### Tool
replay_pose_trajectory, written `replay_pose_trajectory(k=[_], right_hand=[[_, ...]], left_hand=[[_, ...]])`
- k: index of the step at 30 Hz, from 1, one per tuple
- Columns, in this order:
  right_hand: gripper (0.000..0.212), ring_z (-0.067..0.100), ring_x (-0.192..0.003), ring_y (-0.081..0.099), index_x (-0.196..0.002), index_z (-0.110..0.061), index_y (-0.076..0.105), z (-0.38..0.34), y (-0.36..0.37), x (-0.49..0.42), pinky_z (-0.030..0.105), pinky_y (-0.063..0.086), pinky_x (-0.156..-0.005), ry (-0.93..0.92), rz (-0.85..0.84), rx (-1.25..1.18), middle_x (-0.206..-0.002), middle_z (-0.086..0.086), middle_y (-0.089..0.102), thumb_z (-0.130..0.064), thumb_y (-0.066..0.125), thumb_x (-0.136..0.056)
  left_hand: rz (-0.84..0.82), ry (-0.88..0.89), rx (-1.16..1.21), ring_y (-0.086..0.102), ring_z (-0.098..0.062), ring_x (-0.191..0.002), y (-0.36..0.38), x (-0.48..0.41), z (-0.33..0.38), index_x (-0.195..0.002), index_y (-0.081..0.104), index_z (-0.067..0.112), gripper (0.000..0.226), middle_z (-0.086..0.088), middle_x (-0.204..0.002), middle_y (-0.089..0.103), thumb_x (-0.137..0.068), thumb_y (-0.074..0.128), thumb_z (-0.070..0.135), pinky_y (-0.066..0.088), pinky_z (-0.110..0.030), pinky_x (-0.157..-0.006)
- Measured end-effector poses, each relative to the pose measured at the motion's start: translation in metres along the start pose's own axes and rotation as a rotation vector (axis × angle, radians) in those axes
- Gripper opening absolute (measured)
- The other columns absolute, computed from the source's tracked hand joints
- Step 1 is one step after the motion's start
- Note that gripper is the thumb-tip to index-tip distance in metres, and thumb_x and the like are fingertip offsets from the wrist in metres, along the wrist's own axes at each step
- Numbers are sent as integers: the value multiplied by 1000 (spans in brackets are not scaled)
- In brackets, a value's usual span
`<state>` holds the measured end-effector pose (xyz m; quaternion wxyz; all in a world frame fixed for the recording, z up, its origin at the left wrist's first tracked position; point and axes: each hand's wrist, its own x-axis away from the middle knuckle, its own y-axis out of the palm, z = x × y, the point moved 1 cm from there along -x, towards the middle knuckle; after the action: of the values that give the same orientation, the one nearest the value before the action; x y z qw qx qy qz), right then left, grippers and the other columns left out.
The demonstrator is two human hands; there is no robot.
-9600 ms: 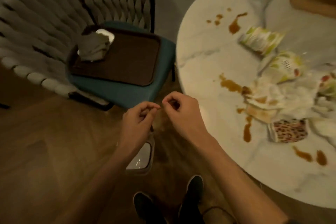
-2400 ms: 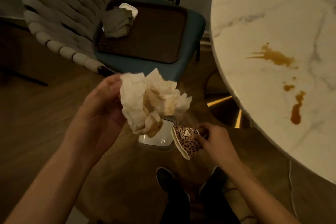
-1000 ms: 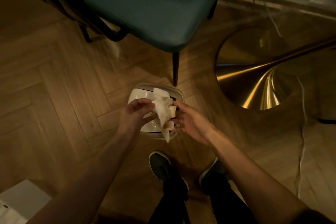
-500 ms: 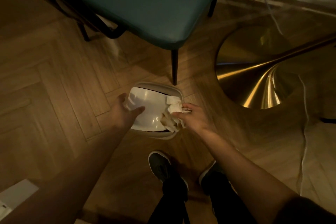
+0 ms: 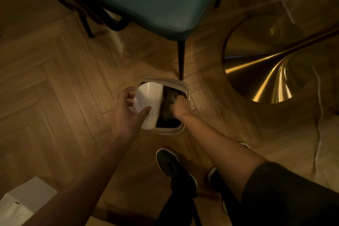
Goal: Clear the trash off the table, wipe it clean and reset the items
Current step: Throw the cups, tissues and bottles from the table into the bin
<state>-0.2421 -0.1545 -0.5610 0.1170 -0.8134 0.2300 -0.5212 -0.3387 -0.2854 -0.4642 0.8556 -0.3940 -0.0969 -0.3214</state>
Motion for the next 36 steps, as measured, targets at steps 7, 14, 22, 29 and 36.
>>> replay_pose_trajectory(k=[7,14,22,29,36], right_hand=[[34,11,-108,59,-129,-16,59,-14,-69,84,14,44,-82,-243,44,-88,-125,1,63,-16,57,-96],[12,-2,-87,58,-102,-18,64,-87,-160,204,8,44,-70,-526,192,-239,-98,-8,63,-16,54,-97],[7,13,-79,59,-90,-6,64,-136,-289,330,29,50,-70,-784,518,-315,-88,6,64,-5,58,-90],[11,12,-85,59,-91,-14,67,-69,-414,378,22,47,-74,-612,683,-257,-94,-2,66,-12,57,-90],[11,14,-87,57,-93,-16,68,61,-517,379,35,50,-79,-363,774,-186,-98,2,63,-12,61,-86]], left_hand=[[17,98,47,50,-7,-109,-14,21,51,-124,54,24,47,10,-128,48,-82,73,16,47,-24,-81],[-61,132,243,66,-4,-82,-61,60,178,-104,64,25,16,6,-97,68,-94,59,14,51,-15,-70],[-96,350,321,66,-7,-83,-113,121,346,-99,67,18,16,2,-92,69,-92,58,6,52,-17,-72],[-281,519,233,63,-4,-69,-69,160,465,-100,67,18,20,1,-84,67,-94,53,5,49,-10,-63],[-484,671,-49,62,-1,-75,38,181,540,-110,65,24,32,9,-101,67,-84,66,6,48,-9,-64]])
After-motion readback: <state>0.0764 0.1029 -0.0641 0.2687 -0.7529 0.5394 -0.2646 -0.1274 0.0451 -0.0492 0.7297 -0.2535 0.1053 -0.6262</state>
